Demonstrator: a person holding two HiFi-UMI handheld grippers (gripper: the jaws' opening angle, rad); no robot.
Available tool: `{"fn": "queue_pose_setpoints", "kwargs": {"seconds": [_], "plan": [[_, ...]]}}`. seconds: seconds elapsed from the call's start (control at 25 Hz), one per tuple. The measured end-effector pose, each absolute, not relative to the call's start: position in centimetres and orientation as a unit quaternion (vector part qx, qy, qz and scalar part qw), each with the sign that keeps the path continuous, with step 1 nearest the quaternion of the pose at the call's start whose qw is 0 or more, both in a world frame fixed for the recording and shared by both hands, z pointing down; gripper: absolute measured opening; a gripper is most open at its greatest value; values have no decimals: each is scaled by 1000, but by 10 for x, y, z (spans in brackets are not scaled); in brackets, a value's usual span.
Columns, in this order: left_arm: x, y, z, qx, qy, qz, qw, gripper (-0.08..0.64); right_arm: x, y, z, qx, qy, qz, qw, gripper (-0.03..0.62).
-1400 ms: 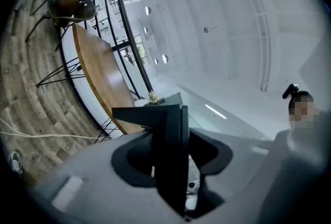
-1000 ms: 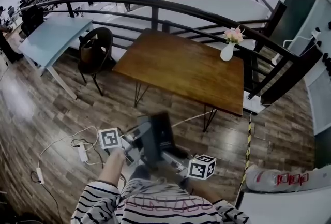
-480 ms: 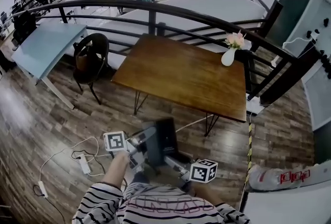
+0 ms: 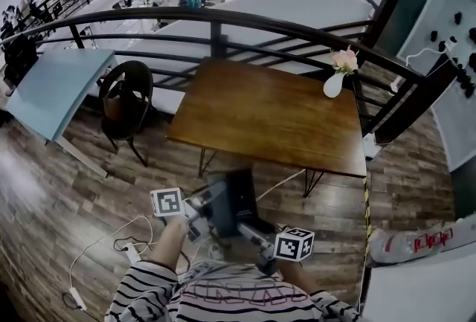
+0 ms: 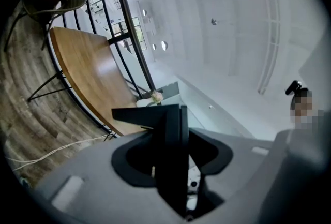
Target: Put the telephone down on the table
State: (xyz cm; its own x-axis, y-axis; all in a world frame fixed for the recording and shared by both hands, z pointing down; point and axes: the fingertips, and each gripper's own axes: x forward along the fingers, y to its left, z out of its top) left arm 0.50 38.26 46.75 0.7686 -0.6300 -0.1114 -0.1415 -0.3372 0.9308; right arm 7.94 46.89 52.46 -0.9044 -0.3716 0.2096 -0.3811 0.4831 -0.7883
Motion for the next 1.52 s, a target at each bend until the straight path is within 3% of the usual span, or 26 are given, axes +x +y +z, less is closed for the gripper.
{"fn": "queue_pose_setpoints", "kwargs": {"seconds": [0.44,1.52], "plan": [[-44,322,484,776,-250,-237,528,179,33,410,536,224,-856,467,11,245],[4,27,500,766,-292,-247,517,179,87,107,553,170,-861,478,42,244]]}}
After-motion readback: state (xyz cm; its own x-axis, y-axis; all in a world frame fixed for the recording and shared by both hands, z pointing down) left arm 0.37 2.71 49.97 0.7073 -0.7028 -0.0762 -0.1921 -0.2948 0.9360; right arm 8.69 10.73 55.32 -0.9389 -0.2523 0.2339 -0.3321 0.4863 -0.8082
